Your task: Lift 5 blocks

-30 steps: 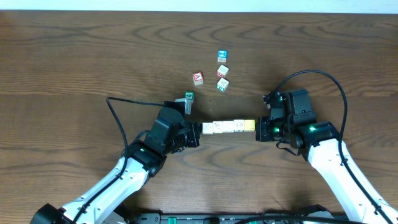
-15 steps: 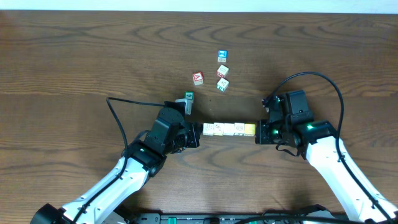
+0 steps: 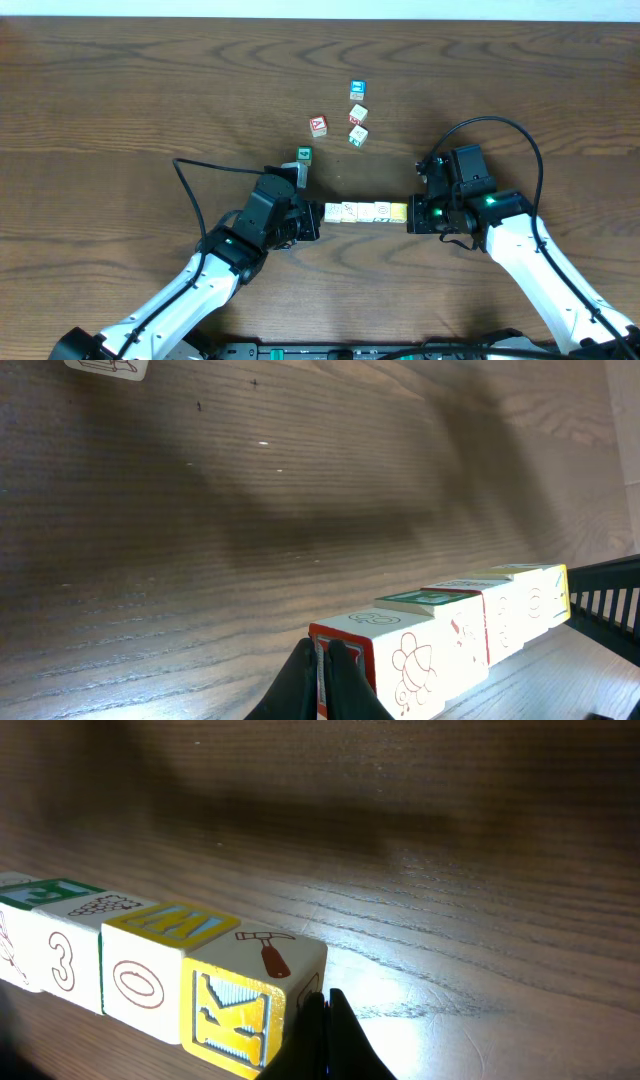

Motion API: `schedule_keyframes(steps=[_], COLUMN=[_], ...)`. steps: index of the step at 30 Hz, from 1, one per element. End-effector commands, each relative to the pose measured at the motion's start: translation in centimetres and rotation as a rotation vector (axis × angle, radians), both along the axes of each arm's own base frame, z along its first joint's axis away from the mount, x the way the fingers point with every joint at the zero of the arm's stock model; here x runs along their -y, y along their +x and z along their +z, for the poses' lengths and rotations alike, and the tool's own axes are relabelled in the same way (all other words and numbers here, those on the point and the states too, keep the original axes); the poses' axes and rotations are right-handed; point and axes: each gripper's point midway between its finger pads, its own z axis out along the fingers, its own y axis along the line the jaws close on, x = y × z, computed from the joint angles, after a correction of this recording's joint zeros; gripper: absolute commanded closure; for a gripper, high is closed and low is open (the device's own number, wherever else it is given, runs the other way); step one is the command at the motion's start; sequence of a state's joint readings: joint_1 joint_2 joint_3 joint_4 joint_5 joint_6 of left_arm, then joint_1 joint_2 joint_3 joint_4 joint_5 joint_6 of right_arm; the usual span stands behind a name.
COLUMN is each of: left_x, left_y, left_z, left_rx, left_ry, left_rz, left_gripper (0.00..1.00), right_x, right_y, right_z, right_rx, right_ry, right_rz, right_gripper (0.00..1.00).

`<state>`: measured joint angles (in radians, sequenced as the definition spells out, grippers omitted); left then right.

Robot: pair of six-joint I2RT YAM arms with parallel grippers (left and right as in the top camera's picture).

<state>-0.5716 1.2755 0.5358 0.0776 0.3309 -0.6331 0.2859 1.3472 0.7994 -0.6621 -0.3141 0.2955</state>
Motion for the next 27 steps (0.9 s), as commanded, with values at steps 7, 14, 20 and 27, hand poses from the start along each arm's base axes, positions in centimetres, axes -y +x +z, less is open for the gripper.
schedule_keyframes(steps=[7, 14, 20, 27], left_x=[4.5, 4.6, 4.5, 4.5], left_y=[-2.6, -2.8, -2.8, -2.9], left_z=[2.8, 2.6, 1.6, 0.4], left_rx=[-0.004, -0.008, -0.038, -0.071], left_ry=[-0.119, -0.108, -0.092, -0.074], left_rz=[-0.177, -0.178, -0.169, -0.165], left_gripper=[0.93, 0.93, 0.93, 0.93], right_x=[-5.8, -5.8, -5.8, -5.8], right_y=[-1.7, -1.8, -1.9, -1.9], right_z=[3.3, 3.2, 3.2, 2.9], right_rx=[-0.019, -0.024, -0.025, -0.026], right_ry=[0.256, 0.254, 0.252, 0.23], right_rz=[0.177, 0.176, 0.179, 0.17], right_gripper=[0.99, 0.99, 0.99, 0.99])
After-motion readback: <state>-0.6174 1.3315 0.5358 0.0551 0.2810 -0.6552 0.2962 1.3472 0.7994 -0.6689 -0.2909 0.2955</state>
